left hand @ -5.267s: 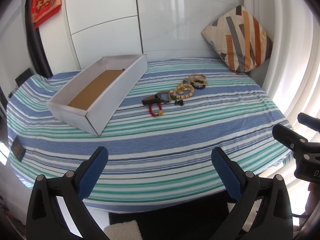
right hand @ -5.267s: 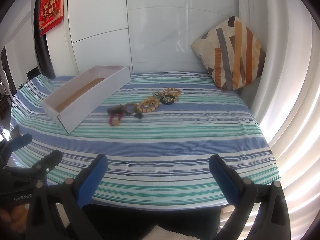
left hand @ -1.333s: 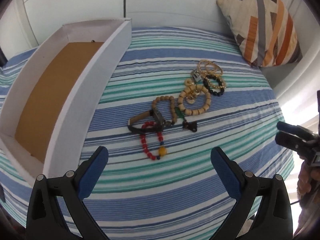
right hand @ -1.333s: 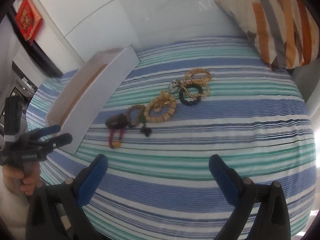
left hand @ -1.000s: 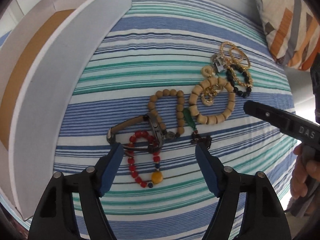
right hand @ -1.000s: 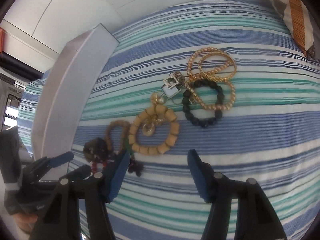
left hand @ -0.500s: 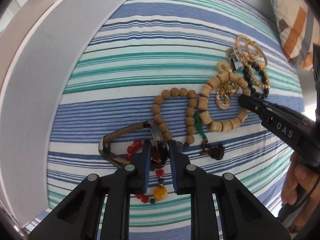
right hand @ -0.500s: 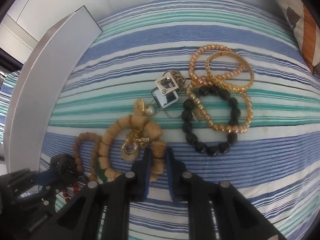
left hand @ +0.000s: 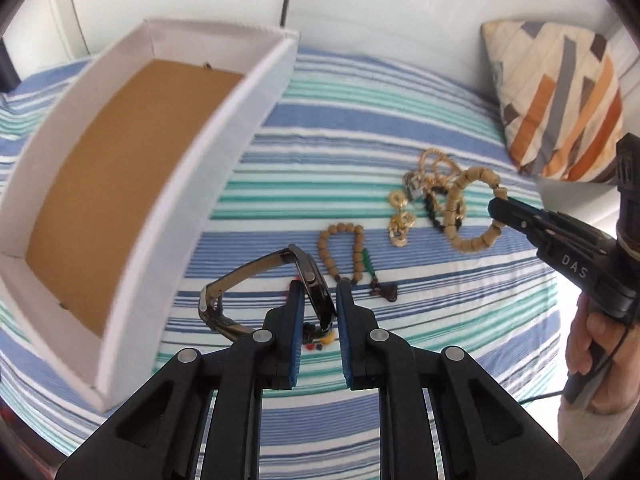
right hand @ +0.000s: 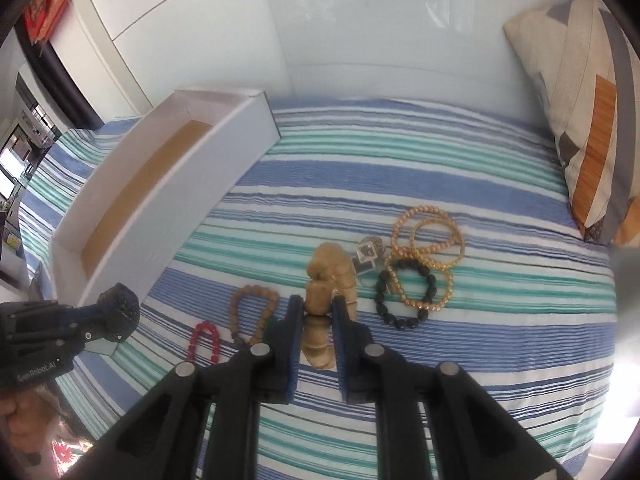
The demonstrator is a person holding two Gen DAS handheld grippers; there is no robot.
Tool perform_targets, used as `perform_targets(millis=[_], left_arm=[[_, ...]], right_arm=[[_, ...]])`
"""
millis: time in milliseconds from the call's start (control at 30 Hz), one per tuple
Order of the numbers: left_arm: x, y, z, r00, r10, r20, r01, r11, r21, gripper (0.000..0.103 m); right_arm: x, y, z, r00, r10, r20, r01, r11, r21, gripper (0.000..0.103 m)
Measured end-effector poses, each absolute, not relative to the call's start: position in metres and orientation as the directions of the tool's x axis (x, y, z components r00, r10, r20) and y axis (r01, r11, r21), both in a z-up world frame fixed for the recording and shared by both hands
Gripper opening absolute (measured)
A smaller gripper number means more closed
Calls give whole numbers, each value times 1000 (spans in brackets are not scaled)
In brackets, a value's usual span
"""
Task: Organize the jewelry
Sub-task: 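Carry both bracelets into the white box and open both tools to release them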
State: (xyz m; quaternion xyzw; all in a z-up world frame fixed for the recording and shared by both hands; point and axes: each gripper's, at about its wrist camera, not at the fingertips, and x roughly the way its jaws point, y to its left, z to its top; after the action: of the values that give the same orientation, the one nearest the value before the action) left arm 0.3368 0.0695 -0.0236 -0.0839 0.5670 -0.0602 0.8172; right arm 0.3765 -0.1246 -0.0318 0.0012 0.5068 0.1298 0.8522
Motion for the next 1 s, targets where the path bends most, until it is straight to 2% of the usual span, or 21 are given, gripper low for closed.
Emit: perform_targets(millis=[100, 200, 400, 567, 833, 900, 933, 967, 1000], left_arm=[[331, 97, 7, 405, -146, -903, -14, 986, -166, 15], [335, 128, 21, 443, -45, -895, -80, 993, -89, 15], [344, 211, 8, 415, 46, -909, -246, 967, -64, 15], [343, 259, -24, 359, 77, -930, -338, 940, -53, 15], [348, 296, -70, 296, 68, -953, -397, 916, -58, 16], [347, 298, -76, 287, 90, -954, -404, 914, -35, 29], [346, 299, -77, 286, 101, -953, -409, 912, -27, 48], [344, 299, -77, 300, 108, -948, -412, 911, -26, 59], [341, 300, -76, 318, 115, -941, -409, 912, -27, 60]], right_arm=[[376, -103, -4, 480, 251, -841, -272, 954, 129, 14], [377, -70, 26, 499, 301, -813, -334, 932, 141, 14], [391, 23, 60, 488, 425, -762, -470, 864, 181, 14], [411, 105, 43, 412, 495, -765, -562, 799, 214, 14], [431, 187, -12, 329, 497, -803, -610, 761, 221, 16], [433, 192, -21, 334, 487, -807, -607, 766, 211, 19], [433, 191, -22, 350, 483, -803, -596, 776, 207, 31], [432, 188, -21, 362, 488, -794, -586, 781, 213, 38], [429, 183, -17, 380, 498, -779, -579, 785, 219, 38]])
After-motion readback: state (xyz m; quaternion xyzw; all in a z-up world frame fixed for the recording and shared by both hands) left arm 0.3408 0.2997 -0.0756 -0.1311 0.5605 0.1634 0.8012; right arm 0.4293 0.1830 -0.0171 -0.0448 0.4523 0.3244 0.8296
